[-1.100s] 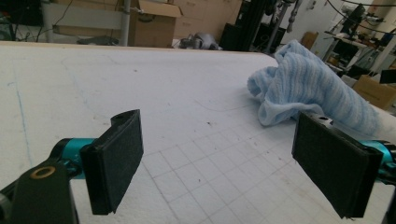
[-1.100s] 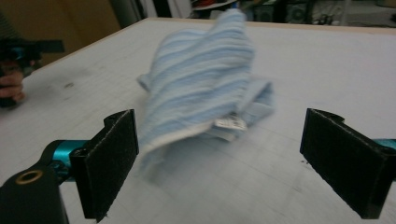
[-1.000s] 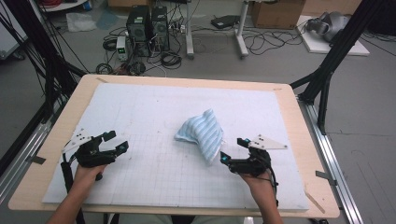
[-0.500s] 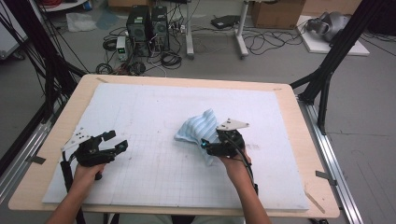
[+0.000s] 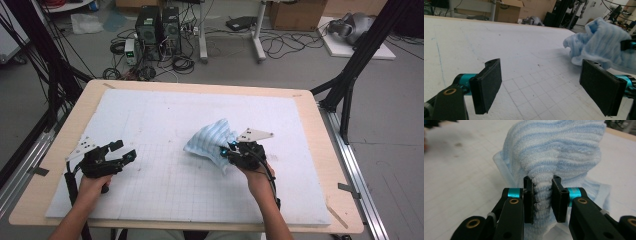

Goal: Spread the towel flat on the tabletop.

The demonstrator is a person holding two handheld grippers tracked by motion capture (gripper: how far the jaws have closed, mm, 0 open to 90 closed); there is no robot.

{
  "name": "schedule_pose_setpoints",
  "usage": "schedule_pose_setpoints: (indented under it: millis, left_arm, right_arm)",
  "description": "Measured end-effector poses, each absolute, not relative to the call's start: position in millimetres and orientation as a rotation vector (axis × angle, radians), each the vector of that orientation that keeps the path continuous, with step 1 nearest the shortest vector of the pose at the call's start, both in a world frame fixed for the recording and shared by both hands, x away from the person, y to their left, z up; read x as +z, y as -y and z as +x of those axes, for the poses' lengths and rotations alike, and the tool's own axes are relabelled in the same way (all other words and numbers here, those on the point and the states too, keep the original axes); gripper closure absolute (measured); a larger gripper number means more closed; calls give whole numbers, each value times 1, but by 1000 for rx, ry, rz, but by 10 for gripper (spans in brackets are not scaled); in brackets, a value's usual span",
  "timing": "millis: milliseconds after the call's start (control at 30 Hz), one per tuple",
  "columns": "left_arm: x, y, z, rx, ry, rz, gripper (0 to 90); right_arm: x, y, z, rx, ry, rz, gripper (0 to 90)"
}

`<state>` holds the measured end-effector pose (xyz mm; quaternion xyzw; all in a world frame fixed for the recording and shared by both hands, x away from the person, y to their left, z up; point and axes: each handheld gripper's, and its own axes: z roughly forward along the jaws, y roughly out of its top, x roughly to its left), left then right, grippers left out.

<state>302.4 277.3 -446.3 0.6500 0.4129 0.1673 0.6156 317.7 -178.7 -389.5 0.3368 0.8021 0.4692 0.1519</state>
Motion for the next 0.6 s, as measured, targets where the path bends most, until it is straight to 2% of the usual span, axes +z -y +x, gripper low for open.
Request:
schedule_pose_setpoints:
  millis: [333, 600]
  left_arm:
    - [-446, -277, 303, 398, -961, 1495, 187]
    - [-446, -281, 304, 416, -975, 1479, 191]
  right_arm:
    - [-378, 179, 314, 1505, -2236, 969, 751]
    - [-362, 145, 341, 1599, -2160, 921, 760]
